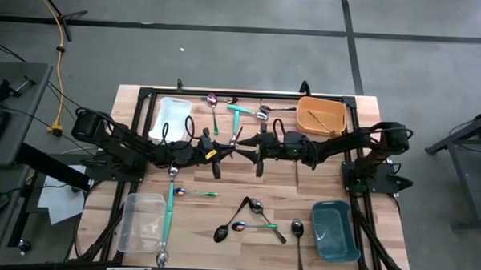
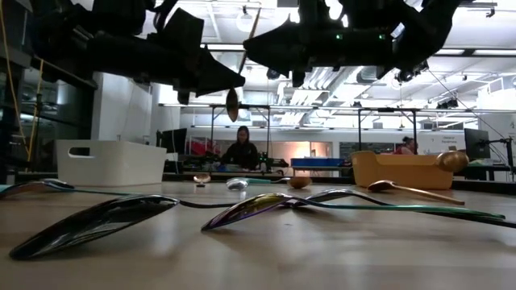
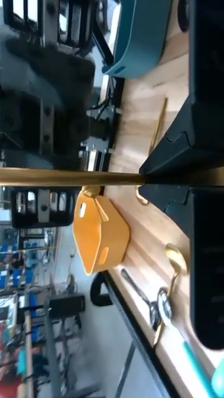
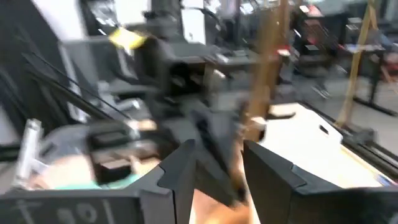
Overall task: Sort silverware by color (type)
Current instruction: Put the gold spoon into the yellow bin
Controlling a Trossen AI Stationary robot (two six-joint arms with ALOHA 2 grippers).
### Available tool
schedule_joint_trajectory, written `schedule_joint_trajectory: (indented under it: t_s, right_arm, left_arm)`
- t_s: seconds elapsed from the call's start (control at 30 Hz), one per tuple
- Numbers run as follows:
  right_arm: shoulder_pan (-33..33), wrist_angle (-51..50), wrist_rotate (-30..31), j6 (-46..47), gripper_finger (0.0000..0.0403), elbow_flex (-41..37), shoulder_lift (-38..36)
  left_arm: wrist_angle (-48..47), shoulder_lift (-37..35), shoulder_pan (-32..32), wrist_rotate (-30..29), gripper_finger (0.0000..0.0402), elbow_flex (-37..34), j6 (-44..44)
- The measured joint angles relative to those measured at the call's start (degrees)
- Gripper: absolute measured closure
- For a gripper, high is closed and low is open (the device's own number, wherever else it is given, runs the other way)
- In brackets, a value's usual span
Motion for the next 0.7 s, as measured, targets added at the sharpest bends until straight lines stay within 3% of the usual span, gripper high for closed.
schedule_joint_trajectory:
  t_s: [0.17,0.27,0.7]
  right_arm:
    - [0.0,-6.1,3.5,-0.5,0.0274,0.0,-3.3]
    - [0.0,-6.0,4.7,-0.1,0.0274,0.0,-3.3]
    - [1.5,-0.2,4.4,0.5,0.0274,0.0,-2.5]
  left_arm:
    - [-0.1,-0.6,-2.4,-7.5,0.0396,0.0,3.9]
    - [0.5,-0.9,-3.0,-8.3,0.0396,0.1,4.6]
    - [-0.6,-0.3,-1.9,0.1,0.0396,1.6,-0.2]
